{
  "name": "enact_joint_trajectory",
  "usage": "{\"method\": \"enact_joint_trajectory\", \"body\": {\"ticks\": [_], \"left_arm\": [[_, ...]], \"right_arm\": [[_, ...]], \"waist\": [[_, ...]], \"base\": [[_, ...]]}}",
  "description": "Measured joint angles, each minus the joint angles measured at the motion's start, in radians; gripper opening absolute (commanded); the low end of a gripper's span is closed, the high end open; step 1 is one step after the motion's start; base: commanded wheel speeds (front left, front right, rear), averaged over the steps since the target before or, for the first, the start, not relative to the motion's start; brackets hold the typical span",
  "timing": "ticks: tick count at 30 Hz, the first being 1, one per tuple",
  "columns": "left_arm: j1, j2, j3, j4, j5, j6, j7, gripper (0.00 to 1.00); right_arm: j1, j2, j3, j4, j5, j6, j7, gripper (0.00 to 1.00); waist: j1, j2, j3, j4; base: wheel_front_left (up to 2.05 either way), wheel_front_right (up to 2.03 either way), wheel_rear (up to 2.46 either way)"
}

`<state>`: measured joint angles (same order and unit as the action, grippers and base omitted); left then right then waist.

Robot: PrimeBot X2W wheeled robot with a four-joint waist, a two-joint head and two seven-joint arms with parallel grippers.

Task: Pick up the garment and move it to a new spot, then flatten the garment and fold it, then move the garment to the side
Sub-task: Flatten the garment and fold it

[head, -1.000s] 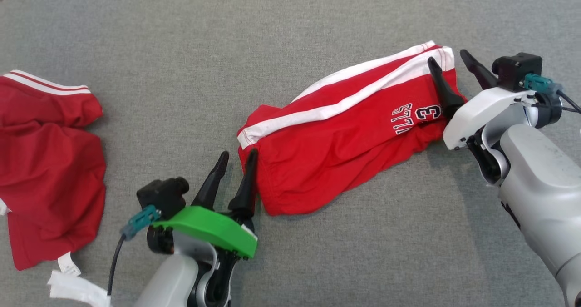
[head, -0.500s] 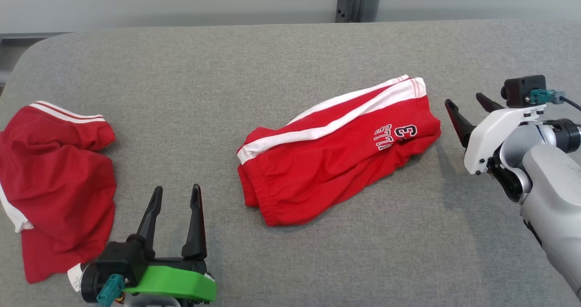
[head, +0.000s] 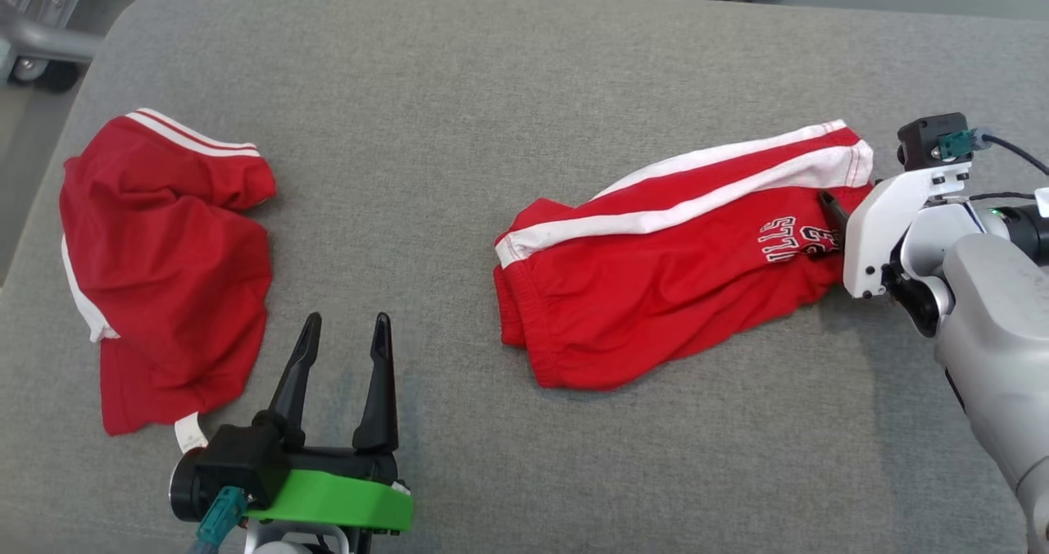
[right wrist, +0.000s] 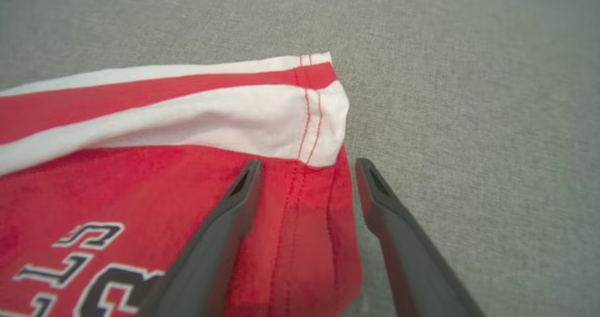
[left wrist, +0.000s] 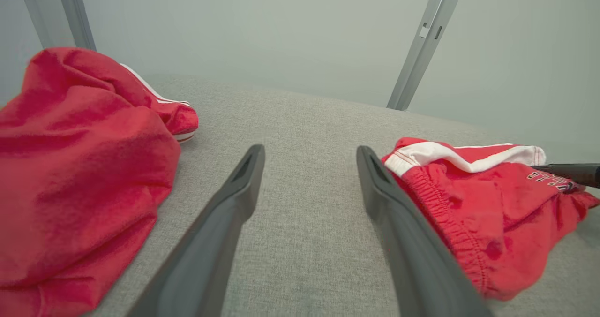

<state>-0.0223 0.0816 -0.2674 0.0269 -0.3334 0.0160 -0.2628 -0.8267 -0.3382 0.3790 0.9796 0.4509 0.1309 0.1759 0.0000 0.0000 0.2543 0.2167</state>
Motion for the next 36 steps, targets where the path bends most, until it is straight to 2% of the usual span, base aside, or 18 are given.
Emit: {"method": "enact_joint_trajectory", "body": {"ticks": [7,14,22,32,33,34,36], "left_arm": [[-0.002,-0.024,0.042,0.017,0.031,-0.044,-0.001,1.0],[-0.011,-0.029,0.06,0.027,0.037,-0.069,-0.001,1.0],[-0.016,-0.03,0.056,0.029,0.029,-0.068,-0.001,1.0],[-0.021,-0.03,0.047,0.031,0.024,-0.065,-0.001,1.0],[-0.022,-0.03,0.044,0.031,0.024,-0.063,-0.001,1.0],[-0.023,-0.031,0.043,0.031,0.022,-0.063,-0.001,1.0],[-0.023,-0.031,0.044,0.034,0.021,-0.06,-0.001,1.0]], "right_arm": [[-0.029,0.015,-0.039,0.062,-0.071,0.0,-0.008,1.0],[-0.058,0.03,-0.062,0.093,-0.114,0.001,-0.026,1.0],[-0.076,0.043,-0.072,0.117,-0.17,0.002,-0.037,1.0],[-0.08,0.069,-0.093,0.14,-0.156,0.001,-0.009,1.0],[-0.081,0.072,-0.094,0.144,-0.152,0.001,-0.003,0.39],[-0.081,0.076,-0.097,0.144,-0.145,0.001,0.002,0.0],[-0.081,0.082,-0.102,0.144,-0.125,0.001,0.006,0.0]], "waist": [[0.0,0.0,0.047,0.042],[0.0,0.0,0.06,0.032],[0.0,0.0,0.062,0.009],[0.0,0.0,0.067,0.005],[0.0,0.0,0.067,0.005],[0.0,0.0,0.066,0.004],[0.0,0.0,0.064,0.001]], "base": [[0.0,0.0,0.0],[0.0,0.0,0.0],[0.0,0.0,0.0],[0.0,0.0,0.0],[0.0,0.0,0.0],[0.0,0.0,0.0],[0.0,0.0,0.0]]}}
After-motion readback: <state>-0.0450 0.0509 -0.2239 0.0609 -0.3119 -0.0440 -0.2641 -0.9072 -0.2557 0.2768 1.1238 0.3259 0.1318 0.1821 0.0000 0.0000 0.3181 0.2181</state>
